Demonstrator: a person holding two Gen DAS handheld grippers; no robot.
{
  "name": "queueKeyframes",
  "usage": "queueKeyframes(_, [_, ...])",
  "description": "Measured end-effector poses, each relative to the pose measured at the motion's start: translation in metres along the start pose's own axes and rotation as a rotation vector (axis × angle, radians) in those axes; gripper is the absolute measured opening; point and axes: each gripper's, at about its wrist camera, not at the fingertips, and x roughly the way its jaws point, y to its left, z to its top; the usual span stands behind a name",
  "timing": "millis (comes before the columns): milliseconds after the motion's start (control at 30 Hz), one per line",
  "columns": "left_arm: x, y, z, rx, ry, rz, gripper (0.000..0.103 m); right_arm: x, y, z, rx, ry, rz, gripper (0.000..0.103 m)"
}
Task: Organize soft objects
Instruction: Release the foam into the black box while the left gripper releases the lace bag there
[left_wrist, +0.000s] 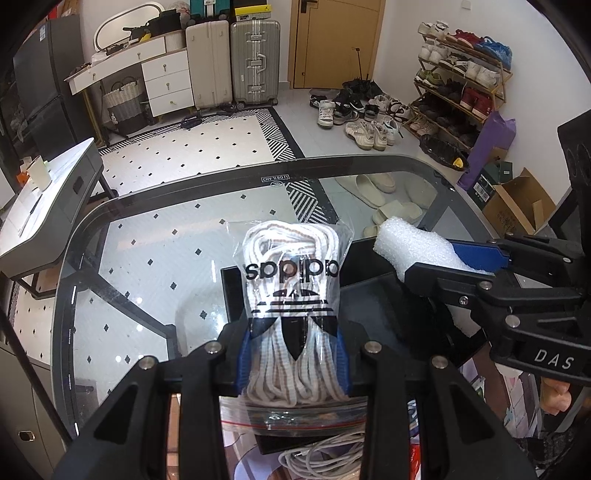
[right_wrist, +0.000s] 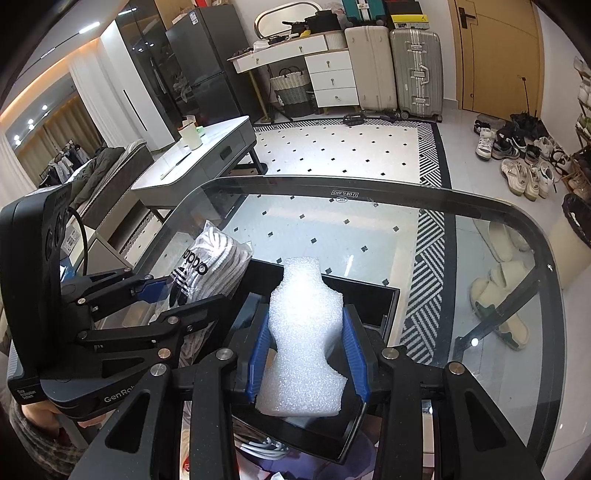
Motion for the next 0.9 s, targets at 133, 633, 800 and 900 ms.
queueKeyframes(133, [0.003, -0.002, 0.0, 0.005, 0.005, -0.004, 0.034, 0.005, 0.001, 0.0, -0.003, 0.014, 0.002, 0.038])
queueKeyframes(633, [0.012, -0.009, -0.001, 0.036, 0.047, -0.012, 0.034, 0.019, 0.002, -0.007, 0.007, 0.048, 0.004, 0.038])
queueKeyframes(800, [0.011, -0.009, -0.001, 0.036, 0.045, -0.016, 0.037, 0.015, 0.001, -0.005, 0.011, 0.041, 0.01, 0.039])
queueKeyframes(900, [0.01, -0.009, -0.002, 0.041, 0.046, -0.014, 0.042, 0.012, 0.0, -0.005, 0.013, 0.038, 0.015, 0.041])
